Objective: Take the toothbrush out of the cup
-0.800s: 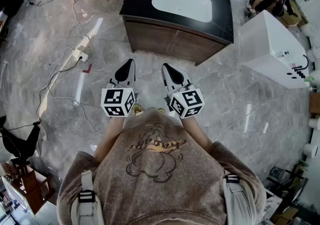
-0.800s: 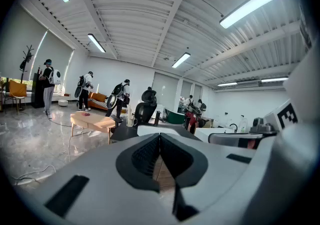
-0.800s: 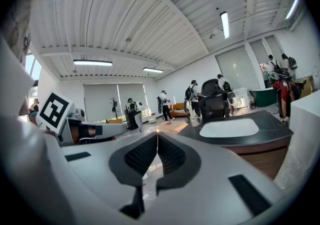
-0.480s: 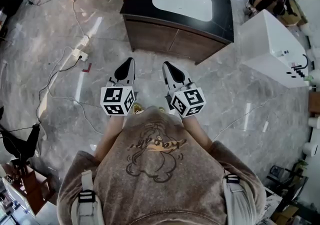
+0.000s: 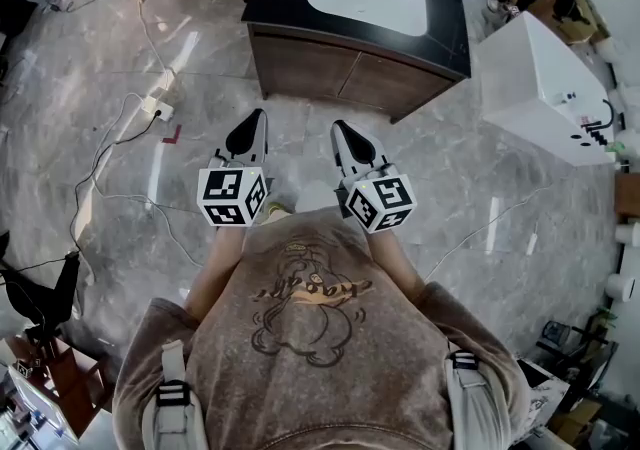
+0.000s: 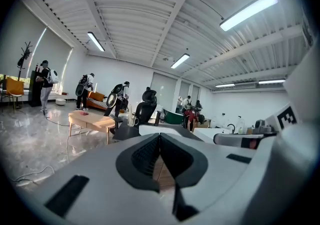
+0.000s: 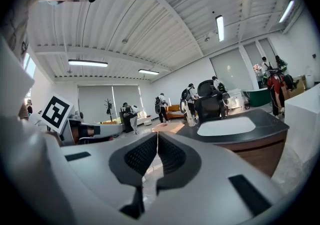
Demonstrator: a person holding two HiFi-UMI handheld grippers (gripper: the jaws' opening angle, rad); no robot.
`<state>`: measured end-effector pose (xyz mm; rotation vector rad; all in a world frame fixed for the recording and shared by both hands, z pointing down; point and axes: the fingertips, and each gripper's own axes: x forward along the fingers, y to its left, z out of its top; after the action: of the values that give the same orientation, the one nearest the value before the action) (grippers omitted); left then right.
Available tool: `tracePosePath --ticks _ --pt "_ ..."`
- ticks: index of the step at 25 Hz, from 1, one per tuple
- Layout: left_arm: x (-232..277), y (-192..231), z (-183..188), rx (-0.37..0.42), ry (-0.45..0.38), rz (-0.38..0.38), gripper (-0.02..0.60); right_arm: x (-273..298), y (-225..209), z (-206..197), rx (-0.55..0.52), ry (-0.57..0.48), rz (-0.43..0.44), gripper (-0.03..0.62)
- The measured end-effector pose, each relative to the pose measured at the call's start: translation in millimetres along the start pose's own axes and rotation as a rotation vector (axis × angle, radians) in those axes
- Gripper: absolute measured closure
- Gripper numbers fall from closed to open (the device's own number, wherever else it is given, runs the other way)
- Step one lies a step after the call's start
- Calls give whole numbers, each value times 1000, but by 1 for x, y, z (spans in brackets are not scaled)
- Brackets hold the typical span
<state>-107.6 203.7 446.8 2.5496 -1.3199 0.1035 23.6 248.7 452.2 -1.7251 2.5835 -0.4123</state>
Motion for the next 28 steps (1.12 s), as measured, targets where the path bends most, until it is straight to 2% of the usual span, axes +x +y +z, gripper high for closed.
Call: tracePosePath --ticks 6,16,28 --pt "1 13 1 5 -6 -14 565 8 -2 -2 1 -7 -32 576" --pt "31 34 13 19 -13 -26 565 50 -5 2 4 -9 -16 576" --pt "111 56 31 19 -9 -49 565 114 -55 22 10 -17 -24 576"
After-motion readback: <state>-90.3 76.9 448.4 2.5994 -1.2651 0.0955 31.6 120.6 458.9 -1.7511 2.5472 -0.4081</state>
